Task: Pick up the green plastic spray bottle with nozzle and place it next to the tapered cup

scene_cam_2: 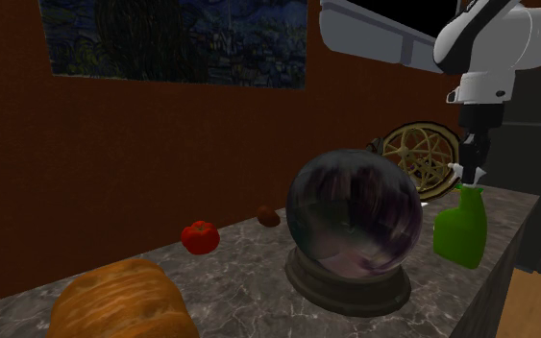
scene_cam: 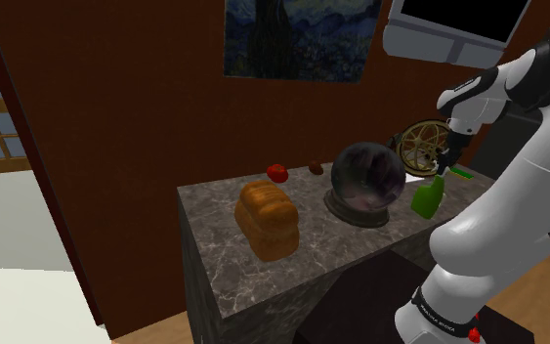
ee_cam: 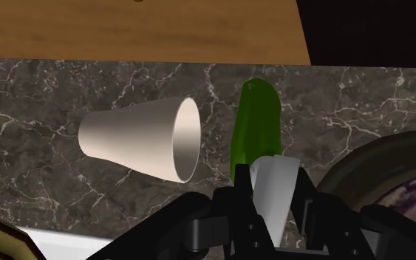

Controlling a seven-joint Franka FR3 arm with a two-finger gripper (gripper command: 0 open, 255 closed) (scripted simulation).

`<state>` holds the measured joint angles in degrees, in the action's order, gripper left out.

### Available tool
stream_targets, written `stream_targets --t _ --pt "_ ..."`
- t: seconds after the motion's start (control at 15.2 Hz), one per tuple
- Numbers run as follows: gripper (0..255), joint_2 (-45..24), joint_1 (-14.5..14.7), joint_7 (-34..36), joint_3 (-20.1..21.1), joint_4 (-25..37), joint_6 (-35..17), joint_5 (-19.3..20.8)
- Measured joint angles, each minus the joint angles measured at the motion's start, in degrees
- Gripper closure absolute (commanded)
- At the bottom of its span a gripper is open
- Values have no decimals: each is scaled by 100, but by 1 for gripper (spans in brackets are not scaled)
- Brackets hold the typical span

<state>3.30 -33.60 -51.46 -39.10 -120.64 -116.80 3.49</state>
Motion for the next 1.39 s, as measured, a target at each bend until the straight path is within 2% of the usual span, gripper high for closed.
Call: stream_targets --t 0.2,0.26,0.66,0.99,1.39 --pt "255 -2 -1 -2 -1 -3 -6 -2" --pt "0 -2 -1 -3 -1 -3 -6 -2" --pt "0 -2 -1 -3 -1 -3 -7 -2" --pt "0 193 26 93 59 485 634 105" --pt "0 217 23 94 60 546 718 119"
